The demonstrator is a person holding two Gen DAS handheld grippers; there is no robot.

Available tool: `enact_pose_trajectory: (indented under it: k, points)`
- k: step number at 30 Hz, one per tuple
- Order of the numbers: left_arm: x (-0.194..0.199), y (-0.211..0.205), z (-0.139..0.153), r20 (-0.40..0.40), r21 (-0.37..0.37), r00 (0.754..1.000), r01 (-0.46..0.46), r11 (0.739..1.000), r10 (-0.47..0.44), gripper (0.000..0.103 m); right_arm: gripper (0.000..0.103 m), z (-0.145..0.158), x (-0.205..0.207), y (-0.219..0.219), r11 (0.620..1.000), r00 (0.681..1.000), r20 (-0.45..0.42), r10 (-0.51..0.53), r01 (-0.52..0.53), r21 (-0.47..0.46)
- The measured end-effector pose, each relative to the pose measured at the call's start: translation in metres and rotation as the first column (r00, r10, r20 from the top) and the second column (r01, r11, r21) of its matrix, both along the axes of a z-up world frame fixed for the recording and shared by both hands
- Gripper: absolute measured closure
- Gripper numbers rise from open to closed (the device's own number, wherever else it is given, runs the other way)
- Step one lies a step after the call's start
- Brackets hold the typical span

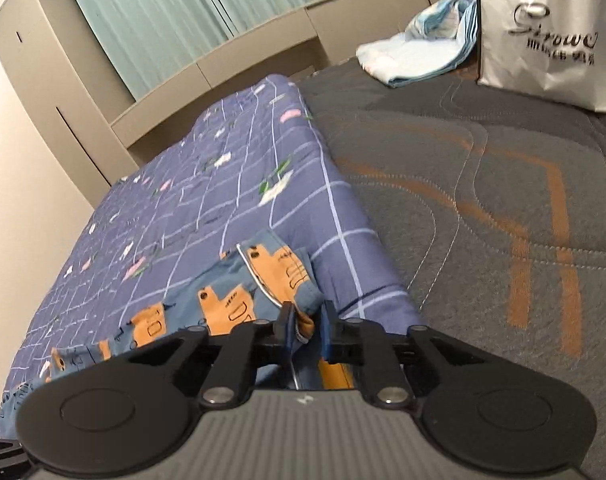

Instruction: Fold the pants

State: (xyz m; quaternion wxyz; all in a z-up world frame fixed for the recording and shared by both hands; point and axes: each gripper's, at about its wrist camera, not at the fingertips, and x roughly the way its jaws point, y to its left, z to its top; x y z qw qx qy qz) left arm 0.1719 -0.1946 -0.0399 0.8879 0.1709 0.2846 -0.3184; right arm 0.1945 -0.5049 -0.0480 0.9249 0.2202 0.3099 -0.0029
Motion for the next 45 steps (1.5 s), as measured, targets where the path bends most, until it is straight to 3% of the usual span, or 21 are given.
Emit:
enact_pose_trajectory:
  k: [5,11,13,17,19,20,21,22,24,25,27,31,36,38,41,45]
  points:
    - [-0.005,0.004,0.0,0.011,0.015,1.0,0.026,1.0,-0.026,0.103,0.094,0.013,-0.027,0.009,0.996,1.0,0.015,-0.003,0.004,-0.088]
    - [-0.003,0.003,-0.014,-0.029,0.031,0.999,0.015,0.999,-0.014,0.102,0.093,-0.002,-0.029,0.017,0.992,0.999,-0.047,-0.001,-0.005,-0.127]
    - [-0.001,0.007,-0.013,-0.053,-0.001,0.999,-0.005,1.0,0.005,0.085,0.089,-0.004,-0.028,0.019,0.989,0.998,-0.055,-0.005,-0.004,-0.149]
    - [0.004,0.023,-0.006,-0.097,-0.08,0.993,-0.069,0.994,0.061,0.063,0.072,-0.001,-0.033,0.024,0.984,0.999,-0.052,-0.005,-0.004,-0.178]
    - [0.005,0.033,0.0,-0.107,-0.118,0.99,-0.107,0.987,0.094,0.048,0.056,0.002,-0.038,0.027,0.979,0.999,-0.046,-0.008,-0.001,-0.203]
    - [0.003,0.039,0.004,-0.107,-0.14,0.988,-0.128,0.982,0.113,0.043,0.041,0.003,-0.041,0.029,0.977,0.999,-0.039,-0.012,0.003,-0.214]
    - [0.002,0.046,0.008,-0.103,-0.16,0.986,-0.145,0.977,0.129,0.03,0.032,0.005,-0.044,0.031,0.975,0.999,-0.031,-0.01,0.003,-0.222]
    - [-0.001,0.056,0.014,-0.094,-0.182,0.983,-0.172,0.968,0.156,0.02,0.029,0.007,-0.046,0.035,0.972,1.0,-0.023,-0.002,-0.003,-0.233]
    - [-0.007,0.075,0.022,-0.075,-0.208,0.974,-0.224,0.952,0.213,0.009,0.011,0.01,-0.052,0.045,0.966,1.0,-0.008,0.013,-0.014,-0.258]
    - [-0.01,0.09,0.025,-0.059,-0.215,0.966,-0.257,0.942,0.25,0.006,0.009,0.012,-0.054,0.052,0.963,1.0,0.005,0.023,-0.021,-0.267]
    - [-0.016,0.115,0.03,-0.034,-0.21,0.944,-0.328,0.921,0.328,0.003,0.004,0.015,-0.058,0.066,0.961,0.998,0.022,0.053,-0.045,-0.273]
    - [-0.027,0.183,0.033,0.003,-0.175,0.851,-0.516,0.838,0.525,0.003,0.001,0.018,-0.059,0.106,0.947,0.988,0.044,0.151,-0.132,-0.293]
    - [-0.033,0.271,0.027,0.056,-0.137,0.668,-0.731,0.669,0.742,0.001,0.0,0.02,-0.056,0.163,0.913,0.959,0.057,0.277,-0.244,-0.327]
    - [-0.029,0.303,0.021,0.037,-0.156,0.618,-0.772,0.616,0.785,0.001,0.0,0.019,-0.053,0.185,0.9,0.947,0.052,0.318,-0.284,-0.332]
    - [-0.016,0.34,0.005,-0.068,-0.183,0.579,-0.808,0.56,0.812,0.002,0.0,0.019,-0.049,0.211,0.892,0.938,0.05,0.343,-0.309,-0.329]
    - [0.0,0.362,-0.011,-0.226,-0.262,0.605,-0.793,0.55,0.764,0.019,0.0,0.02,-0.045,0.233,0.896,0.934,0.046,0.355,-0.325,-0.302]
